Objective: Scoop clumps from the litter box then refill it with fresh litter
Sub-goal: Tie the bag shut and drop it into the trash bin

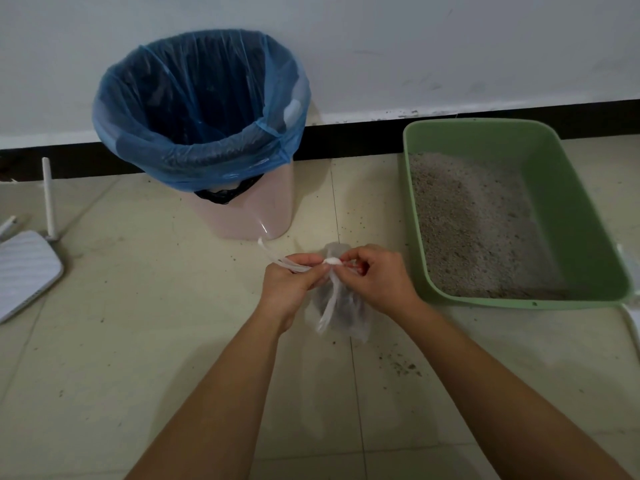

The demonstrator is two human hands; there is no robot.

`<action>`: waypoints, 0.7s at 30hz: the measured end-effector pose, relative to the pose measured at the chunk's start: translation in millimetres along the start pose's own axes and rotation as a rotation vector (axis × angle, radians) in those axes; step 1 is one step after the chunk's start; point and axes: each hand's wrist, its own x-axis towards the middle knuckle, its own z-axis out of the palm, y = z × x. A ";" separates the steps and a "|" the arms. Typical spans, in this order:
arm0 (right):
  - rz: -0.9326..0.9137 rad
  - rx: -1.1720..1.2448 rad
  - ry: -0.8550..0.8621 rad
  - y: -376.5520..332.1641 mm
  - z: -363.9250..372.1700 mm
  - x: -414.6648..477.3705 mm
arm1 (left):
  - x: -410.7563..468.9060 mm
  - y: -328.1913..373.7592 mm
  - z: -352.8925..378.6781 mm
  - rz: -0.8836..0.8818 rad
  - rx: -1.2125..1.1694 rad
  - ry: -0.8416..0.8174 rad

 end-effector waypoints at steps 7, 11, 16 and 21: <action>-0.215 -0.214 0.225 8.2 10.5 -5.0 | -2.2 -1.5 3.7 -0.027 -0.003 -0.078; -0.324 -0.246 0.233 18.2 5.1 -6.5 | -0.6 4.2 4.2 -0.196 -0.120 -0.125; -0.343 -0.226 0.189 21.9 0.2 -8.5 | 3.0 8.8 11.4 -0.322 -0.151 -0.113; -0.180 -0.058 -0.033 20.9 -9.7 -10.0 | 9.1 8.0 13.1 -0.344 -0.234 -0.015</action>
